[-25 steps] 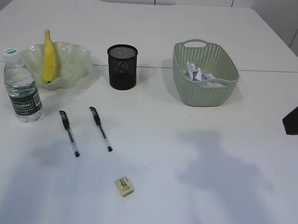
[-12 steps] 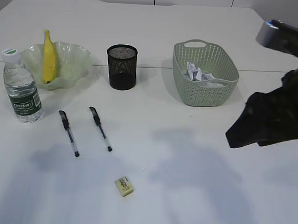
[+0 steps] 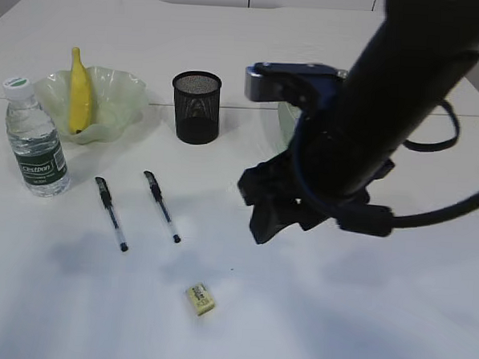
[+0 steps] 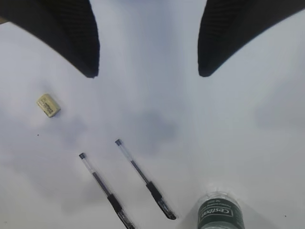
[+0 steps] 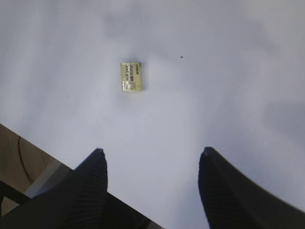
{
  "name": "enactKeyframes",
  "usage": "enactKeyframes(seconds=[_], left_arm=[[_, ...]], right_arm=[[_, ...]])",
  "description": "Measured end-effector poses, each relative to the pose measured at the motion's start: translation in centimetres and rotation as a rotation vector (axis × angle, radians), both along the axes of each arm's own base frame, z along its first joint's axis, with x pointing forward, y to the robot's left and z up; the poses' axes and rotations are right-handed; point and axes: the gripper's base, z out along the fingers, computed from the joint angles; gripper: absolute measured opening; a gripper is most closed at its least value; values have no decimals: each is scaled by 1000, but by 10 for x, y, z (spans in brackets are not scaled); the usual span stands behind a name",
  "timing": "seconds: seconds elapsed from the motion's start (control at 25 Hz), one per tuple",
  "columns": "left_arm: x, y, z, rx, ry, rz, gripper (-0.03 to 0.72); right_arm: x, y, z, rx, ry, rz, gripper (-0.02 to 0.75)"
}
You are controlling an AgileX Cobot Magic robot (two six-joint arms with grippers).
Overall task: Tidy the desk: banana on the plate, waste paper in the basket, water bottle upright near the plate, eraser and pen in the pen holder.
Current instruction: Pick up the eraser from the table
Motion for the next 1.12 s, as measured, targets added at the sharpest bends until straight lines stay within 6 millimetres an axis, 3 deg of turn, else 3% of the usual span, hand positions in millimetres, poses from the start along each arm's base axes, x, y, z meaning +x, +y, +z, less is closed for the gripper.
enactKeyframes(seconds=[0.24,0.56,0.88,1.12], left_arm=[[0,0,0,0,-3,1,465],[1,0,0,0,-8,3,465],[1,0,1,0,-12,4,463],[1,0,1,0,-12,4,459]], right_arm=[[19,43,-32,-45,46,62,449],[36,76,-72,-120,90,108,449],[32,89,-111,-196,141,152,449],[34,91,-121,-202,135,151,447]])
